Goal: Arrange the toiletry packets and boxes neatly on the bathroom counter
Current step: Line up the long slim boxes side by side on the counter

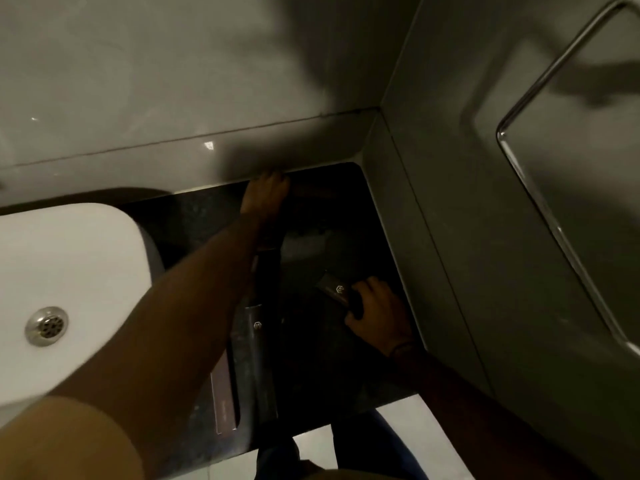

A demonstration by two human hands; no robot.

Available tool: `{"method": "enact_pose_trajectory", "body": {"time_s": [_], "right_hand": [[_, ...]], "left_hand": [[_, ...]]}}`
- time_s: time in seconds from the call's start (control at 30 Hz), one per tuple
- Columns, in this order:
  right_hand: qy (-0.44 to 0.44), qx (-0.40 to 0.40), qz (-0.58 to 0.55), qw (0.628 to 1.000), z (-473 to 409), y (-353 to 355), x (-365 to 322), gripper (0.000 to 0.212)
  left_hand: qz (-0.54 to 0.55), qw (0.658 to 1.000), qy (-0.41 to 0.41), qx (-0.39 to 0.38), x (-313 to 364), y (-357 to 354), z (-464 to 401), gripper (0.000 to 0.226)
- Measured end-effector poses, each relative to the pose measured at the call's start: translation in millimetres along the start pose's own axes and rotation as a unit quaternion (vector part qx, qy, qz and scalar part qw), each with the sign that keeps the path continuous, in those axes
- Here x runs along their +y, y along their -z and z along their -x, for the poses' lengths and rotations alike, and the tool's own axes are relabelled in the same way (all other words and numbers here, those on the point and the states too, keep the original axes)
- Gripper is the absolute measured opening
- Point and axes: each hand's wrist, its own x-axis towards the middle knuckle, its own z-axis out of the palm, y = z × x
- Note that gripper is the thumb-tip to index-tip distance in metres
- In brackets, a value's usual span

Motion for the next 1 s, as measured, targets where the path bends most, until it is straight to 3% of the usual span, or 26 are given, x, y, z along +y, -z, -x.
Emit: {"method": "enact_pose_trajectory", "body": {"time_s": [0.1, 0.23, 0.33, 0.47, 0.63, 0.8, 0.9, 1.0], "right_hand": [[-0.008, -0.013, -0.012, 1.0, -1.3, 4.9, 2.3, 0.044], [-0.042, -0.027, -0.067, 0.996, 3.6, 11.1, 1.1, 0.043], [-0.085, -0.024, -0.11, 0.99, 14.4, 12.6, -0.5, 0.049], [-0.126, -0.008, -0.14, 0.982, 32.3, 7.5, -5.5, 0.052], [-0.154, -0.003, -0.159, 0.975, 53.2, -7.5, -11.0, 0.053], [-0.142, 0.05, -0.099, 0.984, 62.9, -1.5, -26.9, 0.062], [-0.056, 0.081, -0.077, 0.992, 39.2, 6.7, -54.6, 0.054], [0.041, 0.043, -0.034, 0.998, -10.8, 12.2, -95.3, 0.057]], "left_hand": [[0.023, 1.0, 0.01, 0.001, 1.6, 14.9, 9.2, 0.049], [-0.014, 0.998, -0.056, 0.035, 1.1, 40.4, 52.3, 0.077], [-0.056, 0.982, -0.169, 0.057, 15.8, 39.9, 105.6, 0.073], [-0.11, 0.932, -0.344, 0.007, 51.7, 0.9, 166.9, 0.073], [-0.138, 0.907, -0.394, -0.055, 92.7, -34.7, 201.1, 0.073], [-0.071, 0.937, -0.337, -0.052, 88.0, -42.0, 210.2, 0.086], [0.072, 0.984, -0.163, 0.025, 60.6, -28.3, 212.2, 0.067], [0.13, 0.987, 0.046, 0.084, 17.3, -14.4, 194.3, 0.064]]}}
